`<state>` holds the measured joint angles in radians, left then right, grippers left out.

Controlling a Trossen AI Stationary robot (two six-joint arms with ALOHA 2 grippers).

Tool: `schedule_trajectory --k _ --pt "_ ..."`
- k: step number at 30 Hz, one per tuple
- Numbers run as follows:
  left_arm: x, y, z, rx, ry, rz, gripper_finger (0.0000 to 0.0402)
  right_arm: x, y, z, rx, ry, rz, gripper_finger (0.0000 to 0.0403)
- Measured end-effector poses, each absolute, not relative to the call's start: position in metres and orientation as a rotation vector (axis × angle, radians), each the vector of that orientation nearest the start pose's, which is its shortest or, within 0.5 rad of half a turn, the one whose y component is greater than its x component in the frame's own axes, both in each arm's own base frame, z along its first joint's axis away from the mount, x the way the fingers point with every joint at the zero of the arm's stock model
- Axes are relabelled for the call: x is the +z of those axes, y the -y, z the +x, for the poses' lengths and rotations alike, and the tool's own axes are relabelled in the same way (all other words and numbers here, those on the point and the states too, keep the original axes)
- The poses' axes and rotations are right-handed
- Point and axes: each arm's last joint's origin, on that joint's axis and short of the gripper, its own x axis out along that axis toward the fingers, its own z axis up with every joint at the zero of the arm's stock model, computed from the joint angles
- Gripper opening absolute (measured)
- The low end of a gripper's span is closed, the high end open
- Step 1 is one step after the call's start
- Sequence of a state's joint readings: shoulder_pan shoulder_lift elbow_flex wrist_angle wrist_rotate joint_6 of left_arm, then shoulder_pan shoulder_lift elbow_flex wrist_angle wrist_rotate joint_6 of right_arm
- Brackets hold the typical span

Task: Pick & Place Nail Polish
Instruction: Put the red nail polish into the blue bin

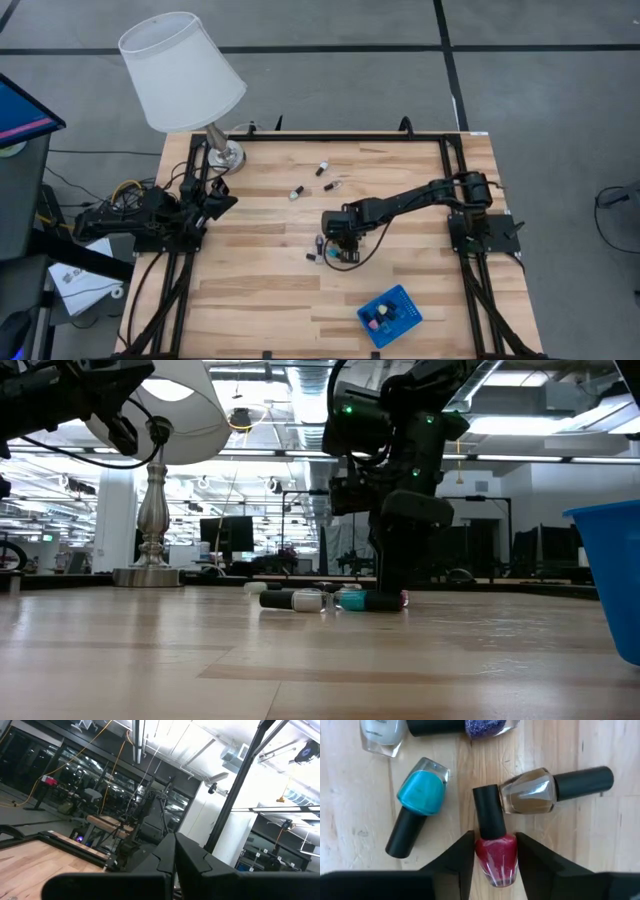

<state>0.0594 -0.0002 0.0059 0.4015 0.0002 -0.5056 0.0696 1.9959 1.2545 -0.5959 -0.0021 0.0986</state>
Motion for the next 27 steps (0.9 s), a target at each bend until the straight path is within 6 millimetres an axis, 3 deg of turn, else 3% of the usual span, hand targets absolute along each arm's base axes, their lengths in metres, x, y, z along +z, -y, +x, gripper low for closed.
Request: schedule_trajectory --k 16,20,27 --pt "0.203 -0.005 0.089 -0.046 0.413 -0.486 0.0001 0.135 -0.026 0.370 -0.009 -1.319 0.045 0.0106" --pt "0.203 -0.005 0.089 -0.046 0.413 -0.486 0.0001 0.145 -0.026 0.367 -0.015 -1.304 0.064 0.0106" --pt "0.203 -0.005 0.089 -0.046 0.413 -0.486 0.0001 0.178 -0.026 0.363 -0.032 -1.203 0.127 0.0106"
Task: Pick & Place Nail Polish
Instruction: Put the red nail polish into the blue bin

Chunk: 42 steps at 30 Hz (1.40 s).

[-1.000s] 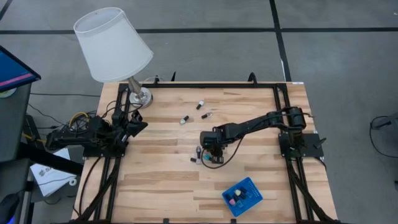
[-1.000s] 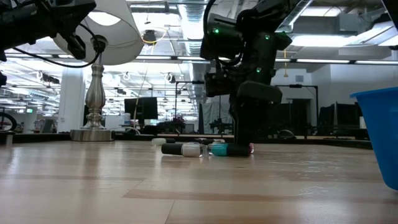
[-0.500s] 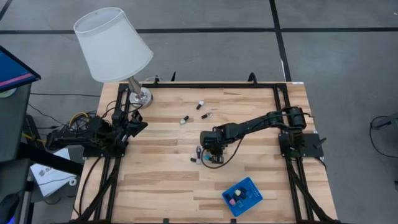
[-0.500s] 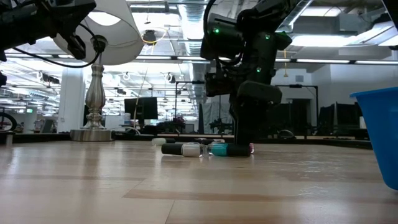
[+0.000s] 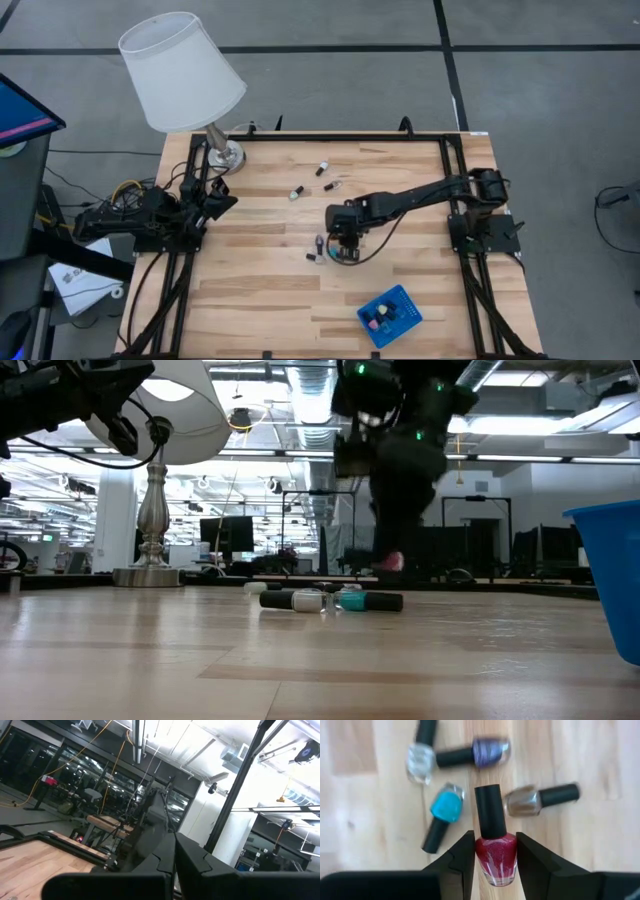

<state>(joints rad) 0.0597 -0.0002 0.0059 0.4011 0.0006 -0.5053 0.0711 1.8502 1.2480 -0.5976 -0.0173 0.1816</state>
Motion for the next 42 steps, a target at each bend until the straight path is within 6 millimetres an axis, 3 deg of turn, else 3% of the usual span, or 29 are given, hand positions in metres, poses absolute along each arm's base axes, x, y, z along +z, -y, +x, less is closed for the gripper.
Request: schedule_trajectory --k 9,18,24,34,42 --pt "0.203 -0.005 0.089 -0.046 0.413 -0.486 0.0001 0.264 -0.025 0.343 -0.031 -0.864 0.256 0.0105" --pt "0.203 -0.005 0.089 -0.046 0.413 -0.486 0.0001 0.369 -0.028 0.308 0.062 -0.275 0.381 0.0112" --pt "0.203 -0.005 0.089 -0.046 0.413 -0.486 0.0001 0.423 -0.036 0.281 0.172 0.084 0.376 0.0110" --pt "0.203 -0.005 0.089 -0.046 0.413 -0.486 0.0001 0.466 -0.065 0.255 0.400 0.510 0.266 0.0112" --pt "0.203 -0.005 0.089 -0.046 0.413 -0.486 0.0001 0.469 -0.070 0.252 0.418 0.554 0.245 0.0112"
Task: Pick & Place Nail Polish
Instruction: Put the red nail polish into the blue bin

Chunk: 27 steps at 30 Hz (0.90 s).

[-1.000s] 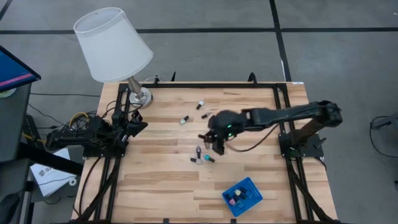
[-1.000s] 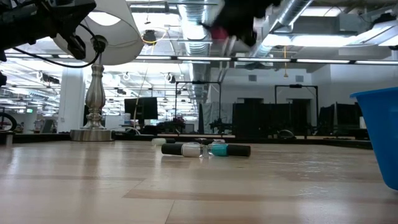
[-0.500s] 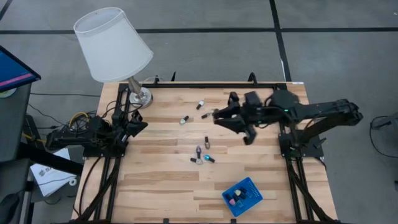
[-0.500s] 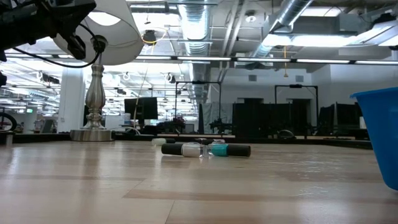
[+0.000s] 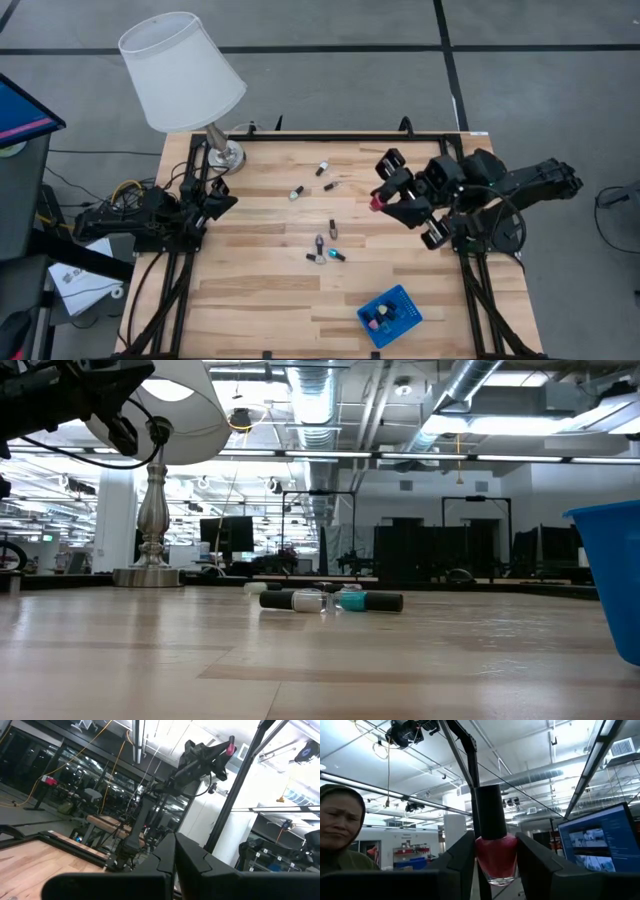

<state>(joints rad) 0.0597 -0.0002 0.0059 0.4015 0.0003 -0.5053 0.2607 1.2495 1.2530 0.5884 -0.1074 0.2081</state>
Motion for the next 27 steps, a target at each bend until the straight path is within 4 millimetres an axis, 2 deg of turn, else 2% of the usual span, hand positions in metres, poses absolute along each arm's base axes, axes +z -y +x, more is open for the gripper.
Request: schedule_trajectory --k 5,8,17,27 --pt "0.203 -0.005 0.089 -0.046 0.413 -0.486 0.0001 0.469 -0.070 0.252 0.418 0.553 0.246 0.0112" --pt "0.203 -0.005 0.089 -0.046 0.413 -0.486 0.0001 0.464 -0.071 0.255 0.414 0.492 0.243 0.0113" --pt "0.203 -0.005 0.089 -0.046 0.413 -0.486 0.0001 0.420 -0.067 0.270 0.162 0.032 0.228 0.0110" --pt "0.203 -0.005 0.089 -0.046 0.413 -0.486 0.0001 0.377 -0.047 0.265 -0.092 -0.390 0.225 0.0110"
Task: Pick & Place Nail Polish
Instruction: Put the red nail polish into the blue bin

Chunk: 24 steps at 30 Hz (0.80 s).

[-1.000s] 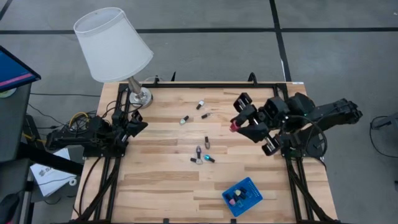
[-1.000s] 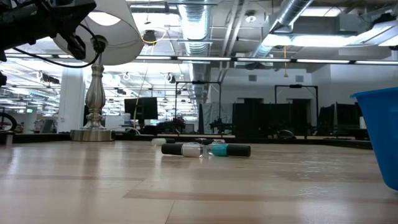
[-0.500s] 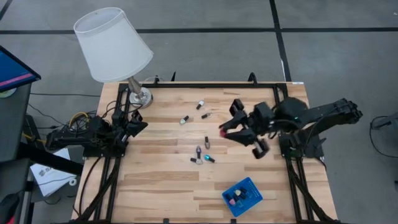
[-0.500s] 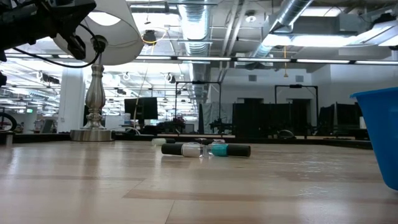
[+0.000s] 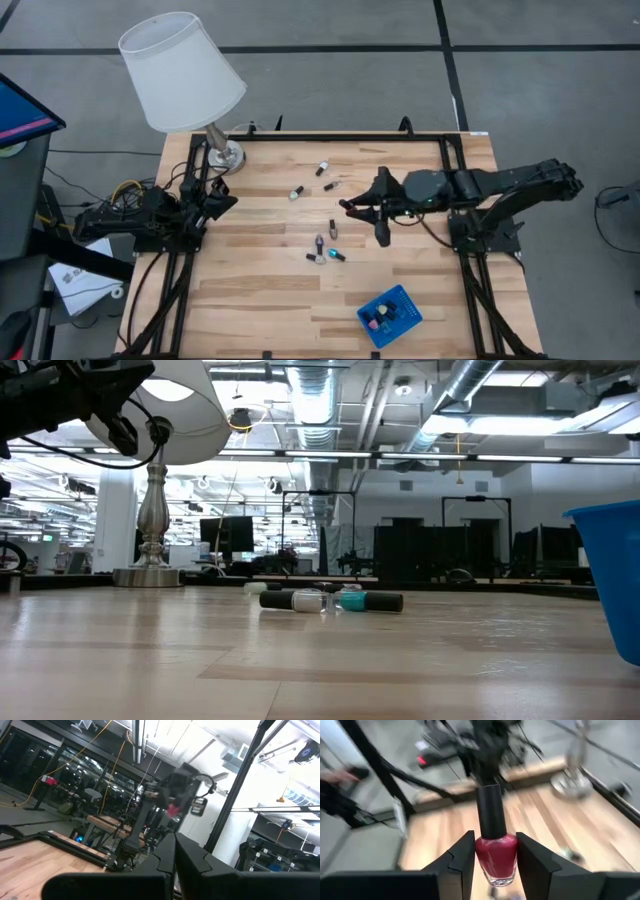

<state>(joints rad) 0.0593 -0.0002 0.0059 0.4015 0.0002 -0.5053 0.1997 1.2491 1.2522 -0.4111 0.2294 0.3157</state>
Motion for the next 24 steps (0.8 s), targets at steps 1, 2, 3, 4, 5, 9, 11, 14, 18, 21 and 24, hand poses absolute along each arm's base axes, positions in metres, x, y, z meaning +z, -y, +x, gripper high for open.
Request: schedule_trajectory --k 1,2,3,4,5,9,11,14,18,21,24 --pt "0.203 -0.005 0.089 -0.046 0.413 -0.486 0.0001 0.373 -0.045 0.264 -0.108 -0.423 0.217 0.0110" --pt "0.203 -0.005 0.089 -0.046 0.413 -0.486 0.0001 0.371 -0.043 0.263 -0.121 -0.456 0.211 0.0110" --pt "0.203 -0.005 0.089 -0.046 0.413 -0.486 0.0001 0.367 -0.041 0.262 -0.133 -0.490 0.204 0.0110" --pt "0.203 -0.005 0.089 -0.046 0.413 -0.486 0.0001 0.364 -0.039 0.260 -0.144 -0.524 0.197 0.0110" --pt "0.203 -0.005 0.089 -0.046 0.413 -0.486 0.0001 0.361 -0.038 0.258 -0.156 -0.560 0.190 0.0110" --pt "0.203 -0.005 0.089 -0.046 0.413 -0.486 0.0001 0.347 -0.030 0.248 -0.222 -0.741 0.196 0.0109" --pt "0.203 -0.005 0.089 -0.046 0.413 -0.486 0.0001 0.339 -0.027 0.239 -0.274 -0.851 0.223 0.0109" --pt "0.203 -0.005 0.089 -0.046 0.413 -0.486 0.0001 0.326 -0.024 0.229 -0.369 -1.029 0.267 0.0109" --pt "0.203 -0.005 0.089 -0.046 0.413 -0.486 0.0001 0.312 -0.024 0.218 -0.498 -1.239 0.365 0.0109" --pt "0.203 -0.005 0.089 -0.046 0.413 -0.486 0.0001 0.298 -0.026 0.214 -0.614 -1.448 0.471 0.0109" --pt "0.203 -0.005 0.089 -0.046 0.413 -0.486 0.0001 0.284 -0.030 0.215 -0.714 -1.670 0.562 0.0111"
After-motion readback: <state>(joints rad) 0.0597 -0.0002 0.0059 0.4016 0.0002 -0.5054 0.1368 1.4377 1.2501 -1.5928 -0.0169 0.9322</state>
